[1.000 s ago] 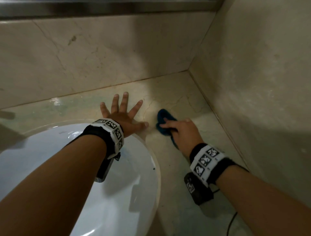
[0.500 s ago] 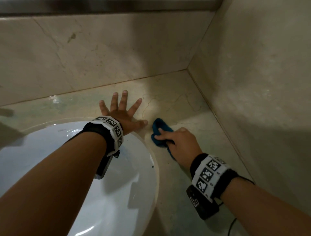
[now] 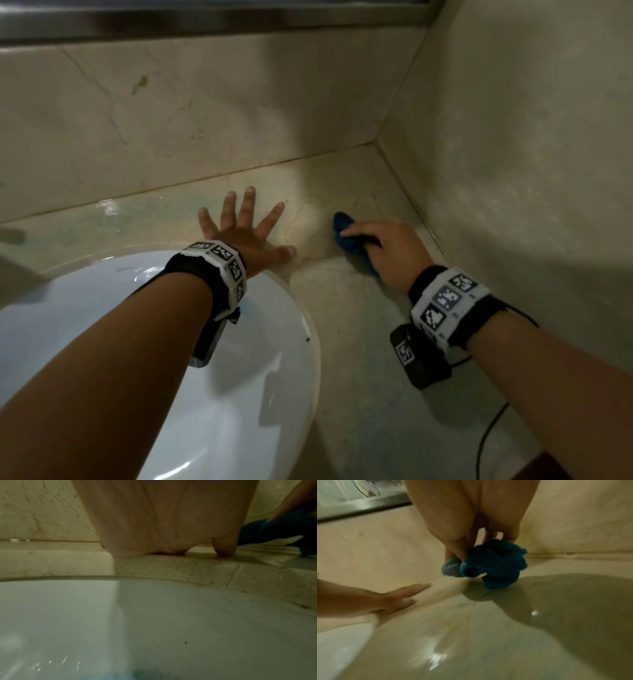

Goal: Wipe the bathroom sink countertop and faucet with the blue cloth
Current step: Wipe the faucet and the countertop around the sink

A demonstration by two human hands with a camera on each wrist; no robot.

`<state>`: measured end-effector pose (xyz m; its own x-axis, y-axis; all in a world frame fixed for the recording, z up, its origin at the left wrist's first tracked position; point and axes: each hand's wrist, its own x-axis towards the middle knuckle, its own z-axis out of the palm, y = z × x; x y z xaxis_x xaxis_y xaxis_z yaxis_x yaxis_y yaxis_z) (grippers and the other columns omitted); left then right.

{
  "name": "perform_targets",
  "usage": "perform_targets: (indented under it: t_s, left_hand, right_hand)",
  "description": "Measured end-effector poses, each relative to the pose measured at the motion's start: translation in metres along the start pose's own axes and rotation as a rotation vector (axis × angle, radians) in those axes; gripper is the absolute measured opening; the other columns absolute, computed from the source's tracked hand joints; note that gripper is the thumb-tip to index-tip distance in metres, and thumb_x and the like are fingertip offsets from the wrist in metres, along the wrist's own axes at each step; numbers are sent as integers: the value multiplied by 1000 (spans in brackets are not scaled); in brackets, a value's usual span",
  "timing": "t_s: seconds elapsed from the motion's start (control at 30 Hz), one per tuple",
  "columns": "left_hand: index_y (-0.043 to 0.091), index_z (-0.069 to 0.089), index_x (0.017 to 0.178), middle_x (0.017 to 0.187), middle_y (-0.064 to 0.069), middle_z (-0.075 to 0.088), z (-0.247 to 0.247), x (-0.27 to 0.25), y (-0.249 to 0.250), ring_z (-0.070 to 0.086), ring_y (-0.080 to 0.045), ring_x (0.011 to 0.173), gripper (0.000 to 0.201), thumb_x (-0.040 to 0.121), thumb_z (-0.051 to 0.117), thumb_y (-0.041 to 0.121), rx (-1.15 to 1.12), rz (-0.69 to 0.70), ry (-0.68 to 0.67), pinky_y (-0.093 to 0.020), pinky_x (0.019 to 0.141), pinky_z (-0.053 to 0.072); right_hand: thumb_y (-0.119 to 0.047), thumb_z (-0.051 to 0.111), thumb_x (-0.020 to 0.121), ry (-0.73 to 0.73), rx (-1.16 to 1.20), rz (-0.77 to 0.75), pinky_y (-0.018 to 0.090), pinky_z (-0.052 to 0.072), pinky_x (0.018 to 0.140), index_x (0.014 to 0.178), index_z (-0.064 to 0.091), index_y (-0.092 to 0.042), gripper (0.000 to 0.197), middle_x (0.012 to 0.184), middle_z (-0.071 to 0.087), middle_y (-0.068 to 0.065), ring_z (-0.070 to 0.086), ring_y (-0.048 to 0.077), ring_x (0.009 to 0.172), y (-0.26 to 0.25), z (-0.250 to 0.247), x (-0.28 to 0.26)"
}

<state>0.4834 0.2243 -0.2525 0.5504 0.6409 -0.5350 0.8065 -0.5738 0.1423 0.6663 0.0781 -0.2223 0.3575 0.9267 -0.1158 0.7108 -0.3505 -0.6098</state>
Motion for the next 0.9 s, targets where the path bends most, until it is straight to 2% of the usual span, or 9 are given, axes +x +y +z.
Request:
perform_targets:
  t_s: [0.07,0.17,0.27,0.33,0.47,0.57,0.67,0.9]
  left_hand:
    - [54,-21,138,148,6,-39,0,0,0,-34,-25,137,81,77,24,83,-1,3,1,-62,108,-15]
    - [54,-22,137,147,6,-40,0,1,-1,-34,-25,137,82,76,24,83,3,4,-2,-62,108,-14]
    - [53,-24,136,147,5,-41,1,2,0,-34,-26,137,82,76,23,83,17,2,-7,-63,108,-13]
    - [53,-24,136,147,4,-41,1,2,0,-33,-26,137,82,76,23,83,22,1,-6,-63,108,-13]
    - [53,-24,136,147,4,-40,1,3,0,-33,-26,138,82,77,24,82,21,0,-3,-63,109,-12]
    - [53,-24,136,148,4,-40,1,3,0,-33,-26,138,82,77,24,82,20,-2,-1,-63,109,-12]
    - [53,-24,137,148,4,-40,1,2,0,-32,-26,138,82,77,24,82,29,-2,-1,-63,109,-12]
    - [53,-21,138,148,5,-40,0,1,1,-33,-26,138,83,76,23,84,12,-2,-12,-63,108,-14]
  right_hand:
    - [10,43,86,60,-133,15,19,39,93,114,66,-16,44,124,60,11,53,28,111,11,-7,14]
    - [12,43,83,82,-328,52,33,38,103,124,59,-16,52,133,55,9,46,32,119,31,-16,33]
    - [4,44,84,-133,-567,107,41,37,106,142,37,-21,63,150,33,8,37,34,130,43,-15,43]
    - [4,44,86,-236,-632,152,40,31,111,148,21,-19,70,155,17,10,28,34,136,45,-13,46]
    - [5,44,86,-210,-652,198,38,23,115,149,9,-16,75,157,6,14,21,33,140,51,-20,53]
    - [7,44,86,-185,-597,243,37,21,116,149,10,-16,75,157,7,14,19,32,141,52,-22,51]
    - [9,44,86,-149,-502,266,36,23,115,148,17,-17,73,156,12,14,24,32,140,51,-21,40]
    - [11,46,86,-184,-309,315,31,16,116,147,19,-18,72,156,11,12,21,28,141,38,-15,0]
